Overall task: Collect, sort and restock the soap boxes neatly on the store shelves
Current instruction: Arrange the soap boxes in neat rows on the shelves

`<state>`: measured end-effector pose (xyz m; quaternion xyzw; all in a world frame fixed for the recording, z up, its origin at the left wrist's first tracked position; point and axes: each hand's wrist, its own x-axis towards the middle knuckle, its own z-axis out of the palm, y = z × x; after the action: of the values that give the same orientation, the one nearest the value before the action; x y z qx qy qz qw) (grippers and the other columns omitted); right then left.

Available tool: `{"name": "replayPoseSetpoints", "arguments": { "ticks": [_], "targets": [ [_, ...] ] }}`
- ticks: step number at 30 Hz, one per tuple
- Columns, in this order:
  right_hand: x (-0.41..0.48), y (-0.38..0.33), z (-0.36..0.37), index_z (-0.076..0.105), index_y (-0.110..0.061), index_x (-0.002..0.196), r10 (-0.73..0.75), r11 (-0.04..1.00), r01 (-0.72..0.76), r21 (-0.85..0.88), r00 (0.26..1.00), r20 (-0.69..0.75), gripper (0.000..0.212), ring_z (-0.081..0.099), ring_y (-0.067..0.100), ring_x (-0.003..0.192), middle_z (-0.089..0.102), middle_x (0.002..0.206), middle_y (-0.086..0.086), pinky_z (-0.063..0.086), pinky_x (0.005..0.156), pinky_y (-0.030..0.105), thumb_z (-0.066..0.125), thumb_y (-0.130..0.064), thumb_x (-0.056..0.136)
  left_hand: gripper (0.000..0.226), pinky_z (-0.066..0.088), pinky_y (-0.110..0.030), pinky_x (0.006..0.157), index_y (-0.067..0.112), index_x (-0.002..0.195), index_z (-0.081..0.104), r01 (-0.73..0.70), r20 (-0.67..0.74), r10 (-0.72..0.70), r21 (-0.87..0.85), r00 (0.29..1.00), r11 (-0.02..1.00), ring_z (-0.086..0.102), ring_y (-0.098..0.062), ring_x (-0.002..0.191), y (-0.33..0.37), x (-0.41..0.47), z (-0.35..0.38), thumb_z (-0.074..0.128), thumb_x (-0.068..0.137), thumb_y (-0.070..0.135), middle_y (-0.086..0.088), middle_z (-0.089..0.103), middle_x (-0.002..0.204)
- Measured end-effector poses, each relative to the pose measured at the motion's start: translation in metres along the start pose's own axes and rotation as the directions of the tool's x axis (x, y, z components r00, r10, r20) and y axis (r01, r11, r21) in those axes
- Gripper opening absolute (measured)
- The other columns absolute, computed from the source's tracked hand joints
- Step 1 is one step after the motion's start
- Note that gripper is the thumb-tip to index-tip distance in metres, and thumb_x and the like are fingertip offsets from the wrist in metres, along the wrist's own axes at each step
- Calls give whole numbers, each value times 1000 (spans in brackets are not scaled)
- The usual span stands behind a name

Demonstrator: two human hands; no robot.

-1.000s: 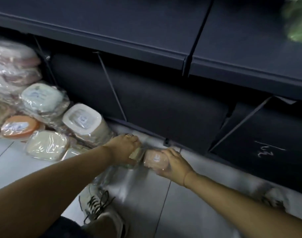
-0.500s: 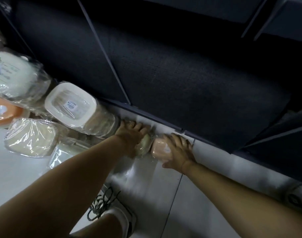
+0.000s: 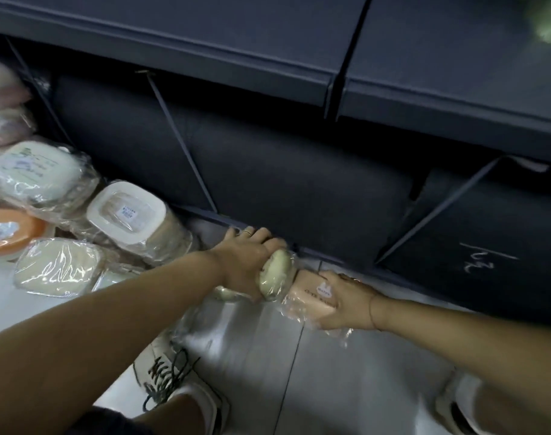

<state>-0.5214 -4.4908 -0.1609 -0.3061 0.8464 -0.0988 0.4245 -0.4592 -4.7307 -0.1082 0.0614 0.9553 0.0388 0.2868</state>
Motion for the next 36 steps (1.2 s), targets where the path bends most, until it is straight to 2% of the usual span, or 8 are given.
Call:
{"name": "replayPoseSetpoints", "arguments": {
  "ticks": [6, 11, 15, 18, 20, 28, 32, 36],
  "targets": [
    [-126, -11, -84, 24, -47, 139, -131, 974, 115, -195, 989, -69, 94, 46, 13, 115, 34, 120, -14, 43, 100, 30, 76, -62, 62, 110, 24, -33, 102, 44, 144, 13, -136, -214, 148, 69, 966, 988, 32, -10, 120, 60, -58, -93, 69, 53, 71, 15, 25, 129],
    [-233, -6, -161, 26, -47, 142, -263, 949, 186, -255, 912, -314, 96, 44, 1, 117, 35, 122, -20, 36, 103, 17, 80, -59, 63, 112, 22, -27, 100, 51, 144, 7, -213, -490, 255, 140, 834, 967, 30, 0, 114, 99, -105, -179, 60, 49, 81, 24, 21, 125],
    [-300, 20, -232, 29, -51, 128, -196, 980, 128, -150, 722, -664, 87, 41, -15, 115, 39, 127, -27, 30, 91, -1, 84, -54, 61, 117, 16, -29, 105, 55, 145, -13, -229, -631, 247, 111, 736, 967, 24, 0, 121, 118, -97, -243, 52, 51, 80, 24, 18, 131],
    [-322, 57, -269, 38, -37, 135, -70, 998, 45, -55, 510, -857, 90, 48, 1, 112, 47, 130, -14, 39, 93, 16, 84, -44, 59, 120, 10, -27, 108, 50, 148, -15, -222, -643, 213, 68, 735, 973, 21, -2, 127, 135, -67, -272, 59, 58, 78, 22, 16, 136],
    [-324, 82, -284, 38, -26, 142, -4, 999, -31, -21, 460, -888, 93, 47, 9, 118, 48, 135, -6, 38, 99, 25, 87, -34, 63, 119, 11, -29, 109, 46, 151, -12, -212, -634, 205, 65, 746, 975, 22, -6, 130, 146, -43, -280, 67, 66, 71, 19, 17, 141],
    [-274, 143, -295, 21, -37, 152, 86, 931, -339, -135, 561, -823, 91, 26, 19, 141, 25, 156, -5, 23, 116, 44, 74, -45, 78, 106, 7, -36, 114, 47, 151, 16, -192, -597, 154, -1, 788, 981, 14, -10, 143, 153, 21, -274, 26, 53, 86, 15, 13, 159],
    [-274, 159, -297, 19, -42, 150, 175, 848, -501, -173, 573, -800, 76, 22, 20, 143, 19, 158, -8, 18, 116, 40, 62, -47, 88, 110, -3, -39, 119, 50, 145, 30, -256, -677, 119, -106, 727, 961, 9, -3, 144, 123, 22, -263, 28, 48, 101, 26, 15, 153],
    [-272, 165, -302, 16, -39, 152, 210, 830, -524, -190, 609, -765, 74, 27, 22, 141, 19, 158, -6, 25, 113, 39, 57, -46, 91, 104, 22, -35, 116, 49, 144, 34, -329, -679, 6, -349, 734, 877, 20, -4, 138, 96, 19, -250, 50, 52, 95, 31, 23, 146]
  ]
}}
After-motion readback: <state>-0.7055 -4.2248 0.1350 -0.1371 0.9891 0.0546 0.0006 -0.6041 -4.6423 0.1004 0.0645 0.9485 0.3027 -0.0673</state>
